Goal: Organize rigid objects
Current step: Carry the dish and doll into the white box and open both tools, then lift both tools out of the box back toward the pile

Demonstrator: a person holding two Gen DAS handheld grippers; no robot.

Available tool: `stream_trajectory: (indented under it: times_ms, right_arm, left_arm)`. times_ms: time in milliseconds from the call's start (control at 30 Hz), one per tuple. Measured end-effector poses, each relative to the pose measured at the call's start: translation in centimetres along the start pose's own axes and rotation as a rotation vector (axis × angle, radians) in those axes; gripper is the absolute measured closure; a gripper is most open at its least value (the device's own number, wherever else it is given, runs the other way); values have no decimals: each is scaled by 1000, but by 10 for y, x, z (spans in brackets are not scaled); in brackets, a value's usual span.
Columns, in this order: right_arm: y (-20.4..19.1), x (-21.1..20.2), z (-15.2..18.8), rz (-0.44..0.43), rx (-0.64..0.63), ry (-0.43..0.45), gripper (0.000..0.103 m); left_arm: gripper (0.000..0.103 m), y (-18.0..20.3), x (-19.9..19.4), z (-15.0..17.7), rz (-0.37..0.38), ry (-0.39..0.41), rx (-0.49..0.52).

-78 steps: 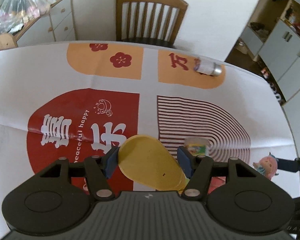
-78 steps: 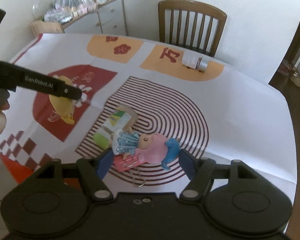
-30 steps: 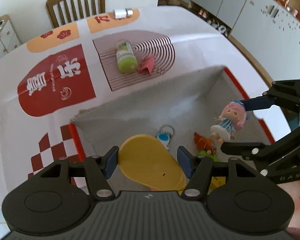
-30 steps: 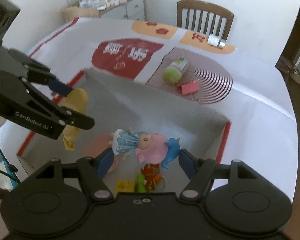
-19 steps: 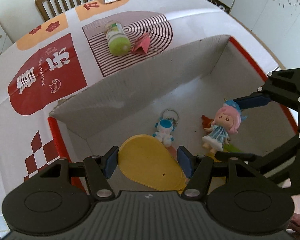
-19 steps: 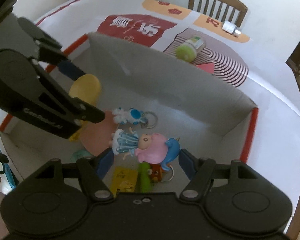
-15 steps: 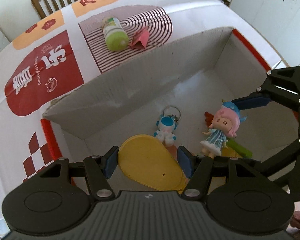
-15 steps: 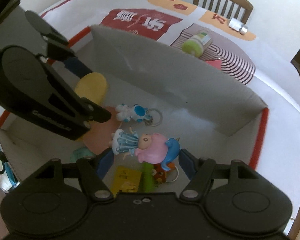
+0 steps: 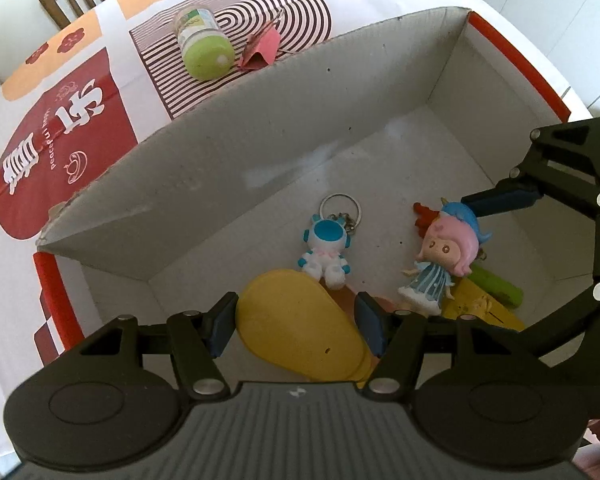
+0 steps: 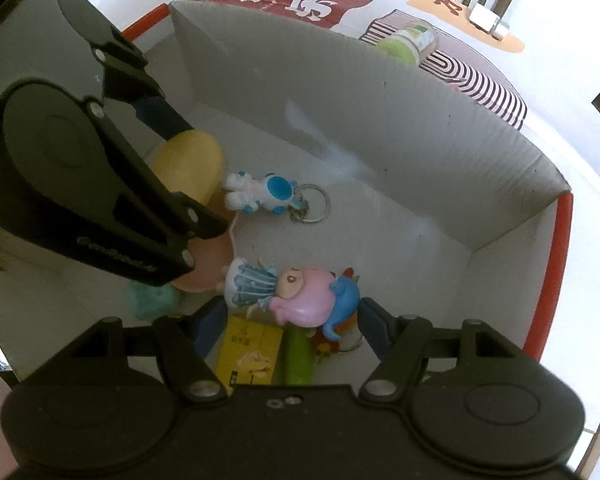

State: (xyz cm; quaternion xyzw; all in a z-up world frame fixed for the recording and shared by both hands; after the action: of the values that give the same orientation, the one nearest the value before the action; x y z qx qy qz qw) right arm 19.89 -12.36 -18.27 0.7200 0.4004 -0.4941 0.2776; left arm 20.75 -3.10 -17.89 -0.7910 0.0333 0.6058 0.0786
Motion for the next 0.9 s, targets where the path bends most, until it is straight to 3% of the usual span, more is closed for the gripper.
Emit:
stream_trajectory:
  times_ms: [433, 900]
  right_arm:
    - [11, -4, -3, -30, 31, 6, 31]
    - [11, -31, -2, -83, 54, 82, 20]
  left_arm:
    - [41, -5, 7, -1, 22, -18, -32]
    - [40, -1, -13, 5, 36, 0, -35]
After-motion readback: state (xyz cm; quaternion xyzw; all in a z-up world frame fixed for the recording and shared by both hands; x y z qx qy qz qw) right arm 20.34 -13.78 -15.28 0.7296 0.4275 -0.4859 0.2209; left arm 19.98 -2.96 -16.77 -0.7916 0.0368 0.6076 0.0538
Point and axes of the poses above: each gripper's, at about its wrist camera, not at the fingertips, and x roughly the way its jaws point, y to its right, z to its underside, the point moved 1 cm from there along x, roughly the way its jaws point, and after that the axes turned 2 degrees about -z, right-handed, at the moved point
